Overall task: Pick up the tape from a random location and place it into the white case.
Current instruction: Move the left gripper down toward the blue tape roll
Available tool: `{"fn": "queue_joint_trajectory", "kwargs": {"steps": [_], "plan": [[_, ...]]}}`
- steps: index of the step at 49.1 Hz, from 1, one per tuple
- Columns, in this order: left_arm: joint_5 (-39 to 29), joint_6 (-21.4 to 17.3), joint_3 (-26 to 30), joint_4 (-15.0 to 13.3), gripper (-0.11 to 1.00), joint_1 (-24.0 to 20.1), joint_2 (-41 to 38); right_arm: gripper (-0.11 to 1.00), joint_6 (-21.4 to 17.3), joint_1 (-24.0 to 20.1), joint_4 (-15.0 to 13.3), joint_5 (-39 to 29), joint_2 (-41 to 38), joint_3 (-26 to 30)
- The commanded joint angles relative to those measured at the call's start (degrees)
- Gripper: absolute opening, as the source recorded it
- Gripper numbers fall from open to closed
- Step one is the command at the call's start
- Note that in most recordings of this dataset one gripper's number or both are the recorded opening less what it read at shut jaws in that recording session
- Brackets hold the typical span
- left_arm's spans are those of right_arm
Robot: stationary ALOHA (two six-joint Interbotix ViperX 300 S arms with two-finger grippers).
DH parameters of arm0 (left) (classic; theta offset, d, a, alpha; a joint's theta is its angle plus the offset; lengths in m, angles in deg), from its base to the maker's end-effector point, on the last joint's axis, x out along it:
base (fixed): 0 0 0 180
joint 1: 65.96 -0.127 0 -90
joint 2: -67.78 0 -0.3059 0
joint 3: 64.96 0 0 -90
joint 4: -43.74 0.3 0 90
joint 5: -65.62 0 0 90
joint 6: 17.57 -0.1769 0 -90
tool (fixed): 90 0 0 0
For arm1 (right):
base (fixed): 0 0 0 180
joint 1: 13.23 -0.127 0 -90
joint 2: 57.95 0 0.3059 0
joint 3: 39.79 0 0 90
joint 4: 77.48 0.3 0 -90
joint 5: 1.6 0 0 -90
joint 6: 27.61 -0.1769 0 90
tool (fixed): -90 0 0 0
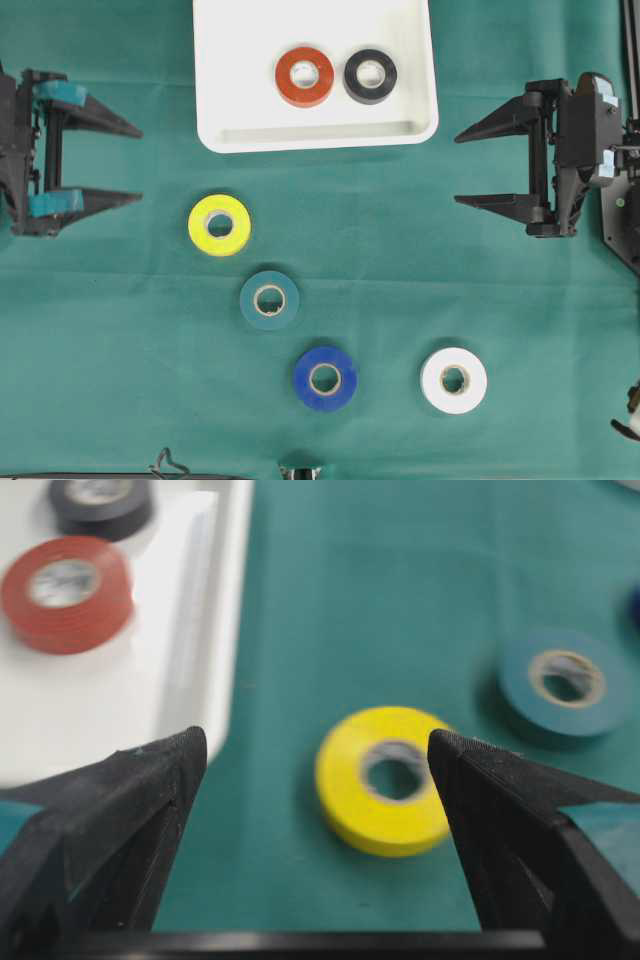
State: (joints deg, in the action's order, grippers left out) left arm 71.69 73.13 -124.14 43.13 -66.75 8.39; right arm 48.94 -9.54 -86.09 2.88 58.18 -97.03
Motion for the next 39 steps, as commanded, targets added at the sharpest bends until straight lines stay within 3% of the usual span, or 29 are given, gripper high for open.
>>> {"fn": "queue_joint_trajectory", "kwargs": {"steps": [1,28,39], "plan": [[1.14,0.00,1.05,-0.18,0.96,2.46,0.00,0.87,-0.09,0.09,0.00,0.00,0.00,1.23],[4.39,0.88,1.32,-0.18,0.96,16.70,0.00,0.86,-0.18,0.09,0.09,-2.55,0.00,2.11],[4.57,0.79,1.49,-0.18,0.93,17.40,-0.70,0.86,-0.09,0.09,0.00,-2.72,0.00,2.37]]}}
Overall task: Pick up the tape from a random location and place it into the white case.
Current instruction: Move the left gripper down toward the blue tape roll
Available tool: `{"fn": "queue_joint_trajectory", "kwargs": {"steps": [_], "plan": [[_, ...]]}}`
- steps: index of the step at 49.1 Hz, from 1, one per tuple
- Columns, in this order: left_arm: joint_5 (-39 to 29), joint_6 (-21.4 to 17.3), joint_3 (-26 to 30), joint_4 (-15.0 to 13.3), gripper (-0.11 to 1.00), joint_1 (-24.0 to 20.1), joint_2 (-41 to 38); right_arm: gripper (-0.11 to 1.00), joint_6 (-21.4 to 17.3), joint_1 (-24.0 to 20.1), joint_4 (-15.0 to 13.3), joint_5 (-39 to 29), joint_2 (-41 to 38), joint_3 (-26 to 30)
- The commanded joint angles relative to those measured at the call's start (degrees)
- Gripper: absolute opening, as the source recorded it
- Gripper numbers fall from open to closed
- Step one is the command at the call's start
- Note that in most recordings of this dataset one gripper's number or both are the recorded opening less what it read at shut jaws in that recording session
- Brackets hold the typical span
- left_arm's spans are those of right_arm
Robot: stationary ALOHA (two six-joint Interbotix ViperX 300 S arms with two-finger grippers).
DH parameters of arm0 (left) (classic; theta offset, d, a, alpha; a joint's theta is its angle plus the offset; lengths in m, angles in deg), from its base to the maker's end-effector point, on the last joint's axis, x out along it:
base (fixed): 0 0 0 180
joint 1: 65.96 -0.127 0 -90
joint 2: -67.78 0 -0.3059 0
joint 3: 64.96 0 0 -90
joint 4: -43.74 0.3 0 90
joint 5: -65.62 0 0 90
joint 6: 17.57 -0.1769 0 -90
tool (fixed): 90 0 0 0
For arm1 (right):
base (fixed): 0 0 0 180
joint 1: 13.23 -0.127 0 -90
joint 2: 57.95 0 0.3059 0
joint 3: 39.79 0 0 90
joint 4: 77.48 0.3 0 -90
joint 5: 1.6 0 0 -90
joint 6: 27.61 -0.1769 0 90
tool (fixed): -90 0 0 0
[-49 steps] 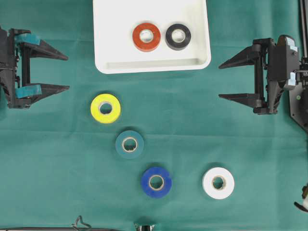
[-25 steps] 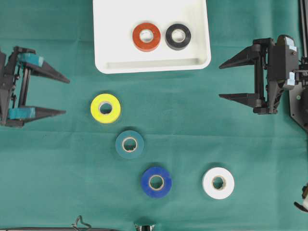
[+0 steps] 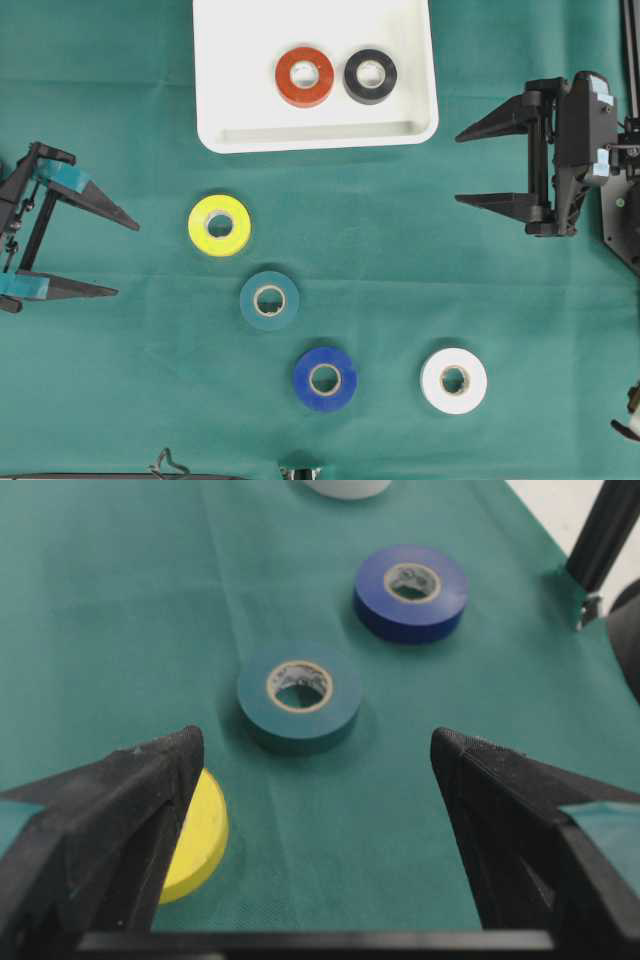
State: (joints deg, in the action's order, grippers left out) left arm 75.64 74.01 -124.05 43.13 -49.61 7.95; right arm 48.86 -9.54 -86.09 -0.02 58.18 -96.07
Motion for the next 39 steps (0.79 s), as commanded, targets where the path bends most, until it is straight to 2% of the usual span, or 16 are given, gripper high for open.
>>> {"fn": "queue_joint_trajectory", "kwargs": {"steps": [1,24,30,39], "plan": [[0.62,-0.09,1.49,-0.18,0.93,0.26,-0.35,0.86,-0.09,0.09,0.09,0.18,0.00,1.41],[2.37,-0.26,3.08,-0.18,0.93,0.53,-2.02,0.86,-0.09,0.00,0.09,0.18,-0.09,1.67],[2.37,-0.35,5.63,-0.09,0.93,0.97,-4.66,0.86,0.00,0.09,0.00,0.26,0.00,1.76],[2.46,-0.88,12.83,0.00,0.93,1.93,-12.74,0.86,0.00,0.09,0.00,0.18,0.00,1.67]]}}
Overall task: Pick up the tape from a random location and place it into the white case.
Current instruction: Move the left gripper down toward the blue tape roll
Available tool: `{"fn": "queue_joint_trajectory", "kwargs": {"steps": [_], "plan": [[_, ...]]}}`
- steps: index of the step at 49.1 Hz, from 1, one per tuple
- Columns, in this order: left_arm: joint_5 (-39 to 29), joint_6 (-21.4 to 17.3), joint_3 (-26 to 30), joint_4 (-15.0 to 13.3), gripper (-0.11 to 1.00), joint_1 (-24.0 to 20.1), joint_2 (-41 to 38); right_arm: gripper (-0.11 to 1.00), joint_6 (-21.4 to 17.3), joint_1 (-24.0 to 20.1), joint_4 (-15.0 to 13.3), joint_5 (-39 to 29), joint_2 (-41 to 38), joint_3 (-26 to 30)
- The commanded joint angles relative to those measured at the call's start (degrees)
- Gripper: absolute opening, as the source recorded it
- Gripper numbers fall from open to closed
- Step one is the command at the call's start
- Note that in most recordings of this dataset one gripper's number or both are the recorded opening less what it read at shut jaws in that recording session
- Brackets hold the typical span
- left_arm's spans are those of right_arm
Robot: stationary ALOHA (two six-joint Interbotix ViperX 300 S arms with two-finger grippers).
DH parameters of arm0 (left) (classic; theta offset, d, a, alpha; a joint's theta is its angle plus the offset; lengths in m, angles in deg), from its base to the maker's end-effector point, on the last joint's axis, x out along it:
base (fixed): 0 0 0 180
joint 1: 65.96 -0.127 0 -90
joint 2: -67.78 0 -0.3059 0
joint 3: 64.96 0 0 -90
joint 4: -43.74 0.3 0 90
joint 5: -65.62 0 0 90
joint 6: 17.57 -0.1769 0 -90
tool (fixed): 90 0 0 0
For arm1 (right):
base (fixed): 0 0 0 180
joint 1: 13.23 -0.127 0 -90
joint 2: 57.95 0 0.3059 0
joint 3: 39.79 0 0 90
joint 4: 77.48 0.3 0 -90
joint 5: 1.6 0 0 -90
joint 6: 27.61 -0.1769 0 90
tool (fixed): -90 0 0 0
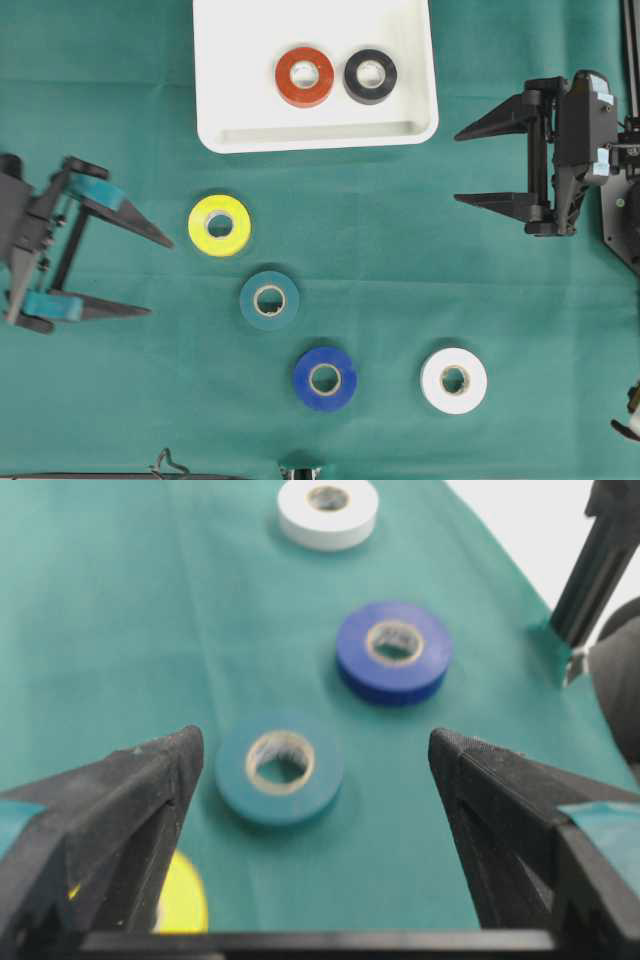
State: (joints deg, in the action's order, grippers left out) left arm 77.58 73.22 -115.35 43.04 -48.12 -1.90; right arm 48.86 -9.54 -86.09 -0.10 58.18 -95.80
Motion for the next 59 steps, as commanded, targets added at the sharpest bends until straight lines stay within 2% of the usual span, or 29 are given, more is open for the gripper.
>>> {"fn": "queue_joint_trajectory", "kwargs": {"steps": [1,13,25,46,59], "plan": [[0.53,-0.09,4.92,0.09,0.93,0.44,-3.96,0.86,0.00,0.09,0.00,0.26,0.00,1.41],[0.44,-1.49,15.29,0.18,0.93,0.44,-15.21,0.86,0.09,0.09,-0.09,0.18,0.00,1.41],[-1.05,-2.99,25.05,0.18,0.93,0.44,-22.59,0.86,0.35,0.09,-0.62,-0.09,-0.09,1.41],[-5.80,-2.81,38.14,0.18,0.93,0.70,-31.29,0.86,0.44,0.09,-1.49,-0.09,0.00,1.49],[-10.63,-2.81,43.24,0.18,0.93,0.79,-33.93,0.86,0.44,0.00,-1.49,-0.18,0.00,1.49]]}}
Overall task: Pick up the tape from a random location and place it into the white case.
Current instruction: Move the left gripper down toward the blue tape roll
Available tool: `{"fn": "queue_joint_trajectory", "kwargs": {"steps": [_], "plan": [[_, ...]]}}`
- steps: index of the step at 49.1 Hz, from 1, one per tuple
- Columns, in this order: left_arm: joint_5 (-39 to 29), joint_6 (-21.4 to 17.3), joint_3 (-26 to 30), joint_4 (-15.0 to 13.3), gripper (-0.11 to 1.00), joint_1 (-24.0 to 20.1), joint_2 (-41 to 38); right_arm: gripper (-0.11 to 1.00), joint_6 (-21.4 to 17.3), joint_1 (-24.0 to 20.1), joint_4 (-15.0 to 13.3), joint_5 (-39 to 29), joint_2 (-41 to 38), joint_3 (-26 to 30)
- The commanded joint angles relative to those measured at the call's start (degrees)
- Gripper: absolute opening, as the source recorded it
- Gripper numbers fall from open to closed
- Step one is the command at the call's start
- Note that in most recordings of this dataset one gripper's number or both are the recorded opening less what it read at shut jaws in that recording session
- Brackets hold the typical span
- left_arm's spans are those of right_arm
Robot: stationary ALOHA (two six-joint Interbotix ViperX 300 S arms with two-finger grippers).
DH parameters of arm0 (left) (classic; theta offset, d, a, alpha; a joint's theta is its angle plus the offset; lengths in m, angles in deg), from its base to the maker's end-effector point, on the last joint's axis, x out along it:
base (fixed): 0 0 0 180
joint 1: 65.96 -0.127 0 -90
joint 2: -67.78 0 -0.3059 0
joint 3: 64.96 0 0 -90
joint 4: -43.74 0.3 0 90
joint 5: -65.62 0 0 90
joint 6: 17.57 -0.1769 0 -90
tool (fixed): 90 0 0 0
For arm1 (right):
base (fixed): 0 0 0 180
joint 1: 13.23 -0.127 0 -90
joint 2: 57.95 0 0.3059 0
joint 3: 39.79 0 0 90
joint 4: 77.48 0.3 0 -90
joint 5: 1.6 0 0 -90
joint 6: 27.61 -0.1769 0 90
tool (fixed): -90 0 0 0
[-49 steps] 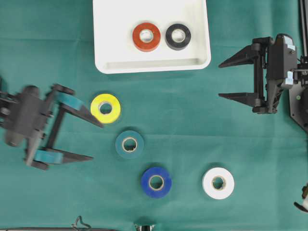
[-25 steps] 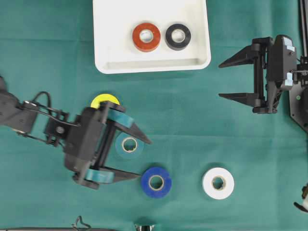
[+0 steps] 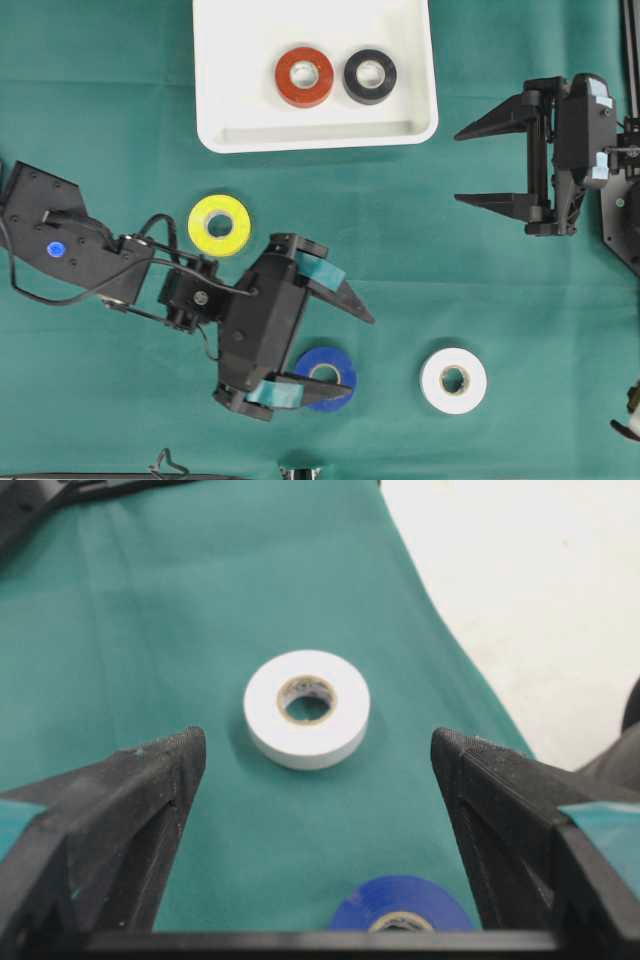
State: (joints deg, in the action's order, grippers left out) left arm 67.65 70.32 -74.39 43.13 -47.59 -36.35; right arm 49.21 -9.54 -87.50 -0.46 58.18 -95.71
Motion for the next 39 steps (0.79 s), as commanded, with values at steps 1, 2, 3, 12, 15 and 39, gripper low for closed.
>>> {"fn": "queue_joint_trajectory", "kwargs": {"steps": [1,2,3,12,15,39], "plan": [[-0.97,0.09,2.46,0.09,0.93,0.26,0.44,0.86,0.09,0.09,-0.09,0.18,0.00,1.49],[-1.23,0.09,2.64,0.09,0.93,0.26,0.35,0.86,0.09,0.09,-0.09,0.18,0.00,1.49],[-1.58,0.18,2.90,0.09,0.93,0.26,0.26,0.86,0.09,0.09,-0.09,0.18,0.00,1.49],[-7.56,0.53,6.15,0.00,0.93,0.26,-1.23,0.86,0.09,0.09,-0.09,-0.70,0.00,2.11],[-11.25,0.44,8.09,0.00,0.93,0.53,-2.02,0.86,0.09,0.09,-0.09,-1.14,0.00,2.29],[-48.69,0.18,29.79,0.53,0.93,1.05,-11.95,0.86,0.09,0.09,-0.09,-1.76,0.00,2.90]]}}
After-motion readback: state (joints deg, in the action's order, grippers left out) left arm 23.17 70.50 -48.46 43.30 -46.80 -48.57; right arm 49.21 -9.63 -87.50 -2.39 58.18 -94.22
